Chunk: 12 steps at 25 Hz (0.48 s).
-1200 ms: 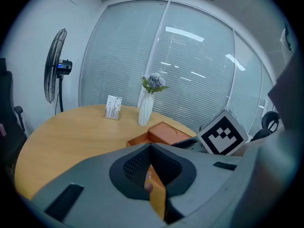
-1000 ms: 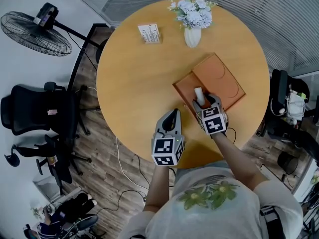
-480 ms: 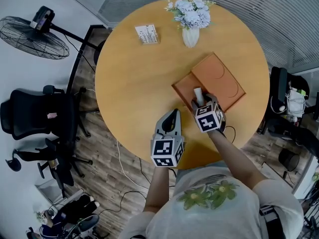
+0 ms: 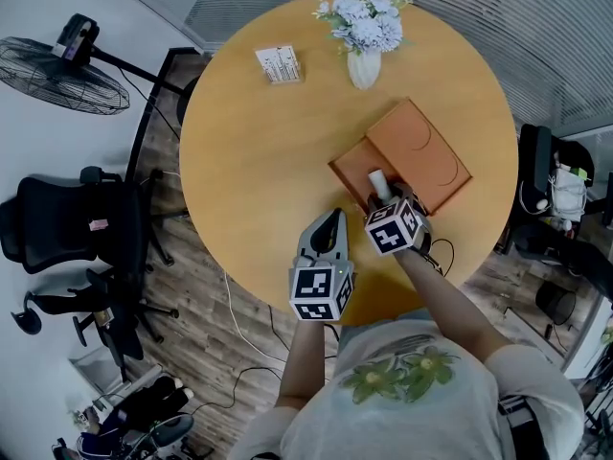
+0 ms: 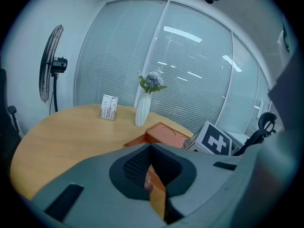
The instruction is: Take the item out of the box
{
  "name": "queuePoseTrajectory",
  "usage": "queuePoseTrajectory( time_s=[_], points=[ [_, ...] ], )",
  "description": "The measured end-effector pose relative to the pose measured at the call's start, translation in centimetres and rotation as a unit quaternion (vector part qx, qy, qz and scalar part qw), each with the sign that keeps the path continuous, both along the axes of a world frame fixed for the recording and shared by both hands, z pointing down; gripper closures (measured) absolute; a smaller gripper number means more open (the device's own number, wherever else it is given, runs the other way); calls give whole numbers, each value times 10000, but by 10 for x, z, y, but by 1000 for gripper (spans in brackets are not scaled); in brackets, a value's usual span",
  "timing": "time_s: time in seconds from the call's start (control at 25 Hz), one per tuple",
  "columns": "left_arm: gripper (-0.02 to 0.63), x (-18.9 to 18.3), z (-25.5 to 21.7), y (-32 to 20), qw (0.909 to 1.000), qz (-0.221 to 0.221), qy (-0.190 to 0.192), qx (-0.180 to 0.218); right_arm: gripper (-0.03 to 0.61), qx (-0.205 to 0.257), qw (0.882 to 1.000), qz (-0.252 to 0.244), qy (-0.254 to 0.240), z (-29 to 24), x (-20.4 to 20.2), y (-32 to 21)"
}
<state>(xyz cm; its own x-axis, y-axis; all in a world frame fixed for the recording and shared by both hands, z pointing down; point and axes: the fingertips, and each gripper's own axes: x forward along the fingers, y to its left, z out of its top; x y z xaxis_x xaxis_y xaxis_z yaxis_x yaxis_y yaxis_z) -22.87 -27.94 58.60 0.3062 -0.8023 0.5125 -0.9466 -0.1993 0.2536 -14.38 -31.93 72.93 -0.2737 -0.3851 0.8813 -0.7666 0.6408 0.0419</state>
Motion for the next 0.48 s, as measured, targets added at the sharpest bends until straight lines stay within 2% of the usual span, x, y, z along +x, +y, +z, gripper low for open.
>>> queuePoseTrajectory(
  time_s=[0.08, 0.16, 0.48],
  points=[
    [612, 0, 2, 0, 10000, 13, 2, -20, 367, 0, 10000, -2, 31, 2, 1, 0],
    [612, 0, 4, 0, 10000, 19, 11, -37, 413, 32, 10000, 13, 44, 3, 2, -1],
    [612, -2, 6, -2, 10000, 6, 21, -58, 426, -52, 10000, 17, -55, 3, 1, -1]
  ],
)
